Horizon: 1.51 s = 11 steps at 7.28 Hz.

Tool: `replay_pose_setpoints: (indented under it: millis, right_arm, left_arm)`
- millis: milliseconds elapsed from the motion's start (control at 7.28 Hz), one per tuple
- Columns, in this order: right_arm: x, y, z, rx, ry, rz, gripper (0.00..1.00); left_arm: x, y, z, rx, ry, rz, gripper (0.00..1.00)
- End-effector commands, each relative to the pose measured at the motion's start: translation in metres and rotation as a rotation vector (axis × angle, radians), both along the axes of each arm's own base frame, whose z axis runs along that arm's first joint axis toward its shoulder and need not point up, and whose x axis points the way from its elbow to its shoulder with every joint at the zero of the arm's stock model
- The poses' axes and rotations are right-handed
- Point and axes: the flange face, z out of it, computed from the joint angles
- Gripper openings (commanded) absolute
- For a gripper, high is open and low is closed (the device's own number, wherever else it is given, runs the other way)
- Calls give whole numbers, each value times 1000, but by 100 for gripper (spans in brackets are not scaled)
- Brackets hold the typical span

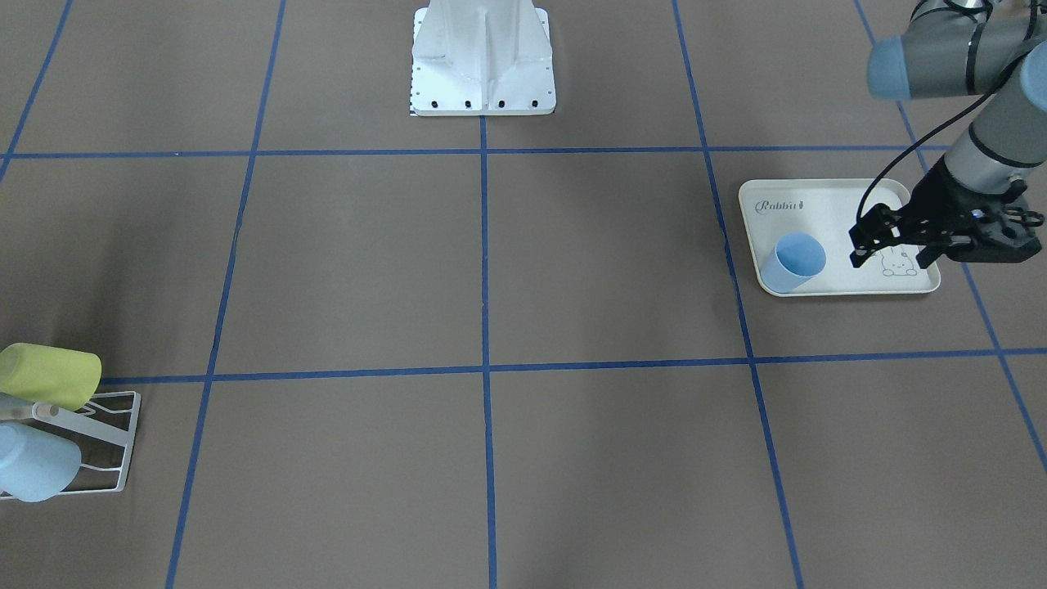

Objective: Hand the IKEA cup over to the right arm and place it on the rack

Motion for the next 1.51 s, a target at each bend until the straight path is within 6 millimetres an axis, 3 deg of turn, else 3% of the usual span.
replay_pose_setpoints:
  millis: [0,550,687,824,962,1099,1237,1374]
  right_arm:
    - [0,3,-10,1,-14,10,99]
    - [1,10,-8,5,-19,7,99]
    - [0,12,-12,-2,-48,-5,99]
    - [0,14,-22,-9,-67,7,99]
    - [2,27,-30,-5,-82,19,99]
    - [4,40,-47,-11,-103,52,99]
    - [-14,55,-69,-61,-141,89,99]
    - [-40,89,-85,-69,-161,82,99]
  left_arm:
    - [53,24,11,-65,8,77,93]
    - [64,24,38,-107,-17,102,68]
    - [69,24,34,-101,-13,107,51]
    - [68,26,31,-99,-8,112,1]
    - [71,29,25,-131,37,145,0]
    - [56,30,0,-138,116,158,0]
    - [13,20,-34,-127,138,82,0]
    - [1,26,-81,-147,126,63,0]
